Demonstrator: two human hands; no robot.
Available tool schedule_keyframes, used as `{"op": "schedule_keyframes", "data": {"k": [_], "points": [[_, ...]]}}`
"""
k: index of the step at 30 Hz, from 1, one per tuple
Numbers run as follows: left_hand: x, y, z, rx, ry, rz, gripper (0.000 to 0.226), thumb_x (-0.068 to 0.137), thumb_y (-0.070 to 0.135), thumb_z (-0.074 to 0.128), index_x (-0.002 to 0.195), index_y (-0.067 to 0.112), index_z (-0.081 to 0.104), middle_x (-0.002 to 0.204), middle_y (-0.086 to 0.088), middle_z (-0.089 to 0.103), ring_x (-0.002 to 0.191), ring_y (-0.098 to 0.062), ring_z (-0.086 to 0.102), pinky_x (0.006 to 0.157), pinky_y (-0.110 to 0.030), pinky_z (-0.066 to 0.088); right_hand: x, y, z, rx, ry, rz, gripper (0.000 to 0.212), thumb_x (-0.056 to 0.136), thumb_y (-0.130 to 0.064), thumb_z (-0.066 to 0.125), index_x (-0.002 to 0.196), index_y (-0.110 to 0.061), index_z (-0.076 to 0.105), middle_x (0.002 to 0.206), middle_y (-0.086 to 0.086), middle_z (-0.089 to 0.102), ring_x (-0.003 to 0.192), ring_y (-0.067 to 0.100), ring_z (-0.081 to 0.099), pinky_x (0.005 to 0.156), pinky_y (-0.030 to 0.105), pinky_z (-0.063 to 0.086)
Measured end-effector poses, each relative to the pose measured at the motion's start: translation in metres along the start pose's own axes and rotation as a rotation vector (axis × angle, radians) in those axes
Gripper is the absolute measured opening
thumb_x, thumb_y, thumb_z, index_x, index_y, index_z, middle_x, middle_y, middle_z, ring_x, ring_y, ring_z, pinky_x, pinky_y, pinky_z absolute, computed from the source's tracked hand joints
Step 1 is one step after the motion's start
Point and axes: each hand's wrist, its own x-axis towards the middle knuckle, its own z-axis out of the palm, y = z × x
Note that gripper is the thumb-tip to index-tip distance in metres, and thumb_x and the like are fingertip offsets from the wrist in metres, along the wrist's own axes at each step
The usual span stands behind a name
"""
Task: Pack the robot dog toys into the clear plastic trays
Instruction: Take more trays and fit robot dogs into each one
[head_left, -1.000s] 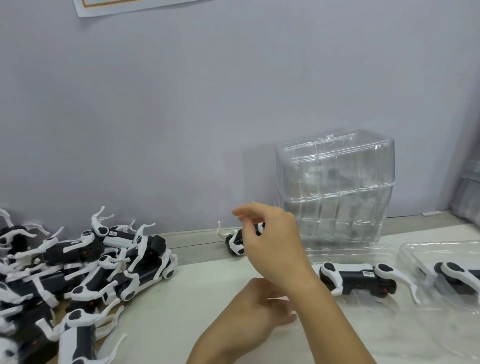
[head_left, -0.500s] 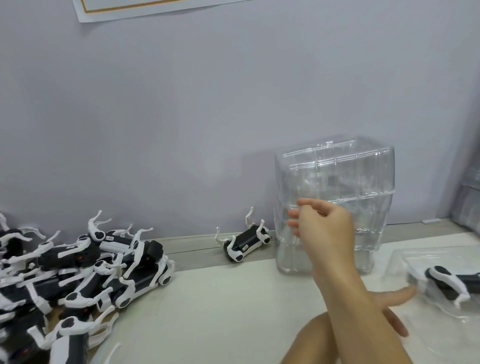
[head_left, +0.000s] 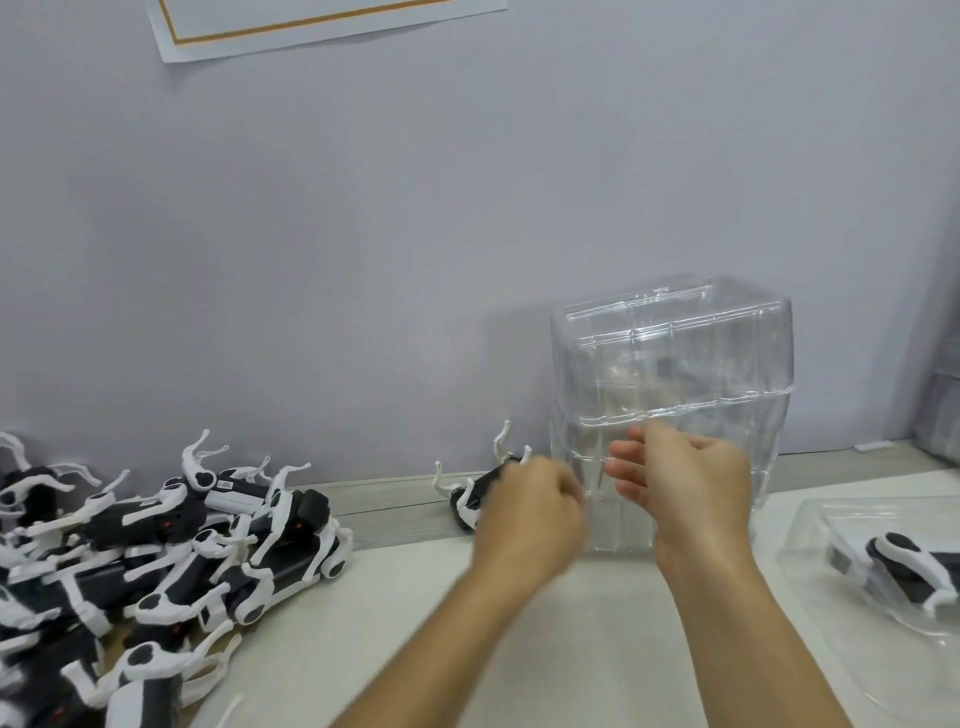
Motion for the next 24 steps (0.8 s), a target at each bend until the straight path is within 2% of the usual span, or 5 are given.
{"op": "schedule_keyframes", "data": {"k": [4, 8, 14, 21, 24], "points": [[0.034, 0.012, -0.054, 0.081, 0.335, 0.283, 0.036, 0.086, 0.009, 0.052, 0.122, 0.015, 0.055, 0.123, -0.002, 0.055, 0.114, -0.021, 0.05, 0.096, -0.036, 0.044, -0.003, 0.001, 0.003, 0.064, 0.001, 0.007, 0.015, 0.086, -0.012, 0.059, 0.075, -0.01, 0.069, 0.066, -0.001, 0.073, 0.05, 0.012, 0.065, 0.05, 0.025, 0.046], [0.075, 0.05, -0.081, 0.252, 0.011, 0.449, 0.061, 0.095, 0.045, 0.057, 0.148, 0.023, 0.037, 0.152, 0.004, 0.038, 0.141, -0.016, 0.026, 0.113, -0.039, 0.02, -0.006, 0.002, 0.007, 0.11, 0.001, -0.002, 0.013, 0.09, -0.019, 0.06, 0.081, -0.015, 0.069, 0.067, -0.007, 0.073, 0.048, 0.008, 0.063, 0.042, 0.021, 0.042], [0.093, 0.071, -0.074, 0.193, -0.07, 0.434, 0.01, 0.095, 0.017, 0.063, 0.105, 0.014, 0.062, 0.089, 0.009, 0.065, 0.096, -0.013, 0.058, 0.096, -0.038, 0.042, -0.006, 0.007, 0.01, 0.173, -0.031, -0.039, 0.011, 0.095, -0.02, 0.063, 0.088, -0.014, 0.068, 0.071, -0.004, 0.073, 0.049, 0.012, 0.064, 0.039, 0.021, 0.042], [0.084, 0.072, -0.081, -0.041, -0.012, 0.369, 0.01, 0.091, 0.008, 0.067, 0.1, 0.009, 0.066, 0.093, 0.004, 0.063, 0.091, -0.011, 0.058, 0.076, -0.011, 0.041, -0.007, 0.011, 0.014, 0.254, -0.108, -0.158, 0.01, 0.096, -0.024, 0.066, 0.093, -0.015, 0.069, 0.079, -0.002, 0.075, 0.051, 0.012, 0.064, 0.04, 0.021, 0.043], [0.081, 0.072, -0.083, -0.071, -0.026, 0.339, 0.012, 0.09, 0.014, 0.07, 0.101, 0.009, 0.067, 0.096, 0.001, 0.066, 0.095, -0.014, 0.061, 0.076, -0.013, 0.041, -0.007, 0.013, 0.015, 0.307, -0.137, -0.154, 0.006, 0.096, -0.018, 0.065, 0.094, -0.012, 0.064, 0.078, 0.0, 0.074, 0.049, 0.012, 0.061, 0.041, 0.021, 0.042]]}}
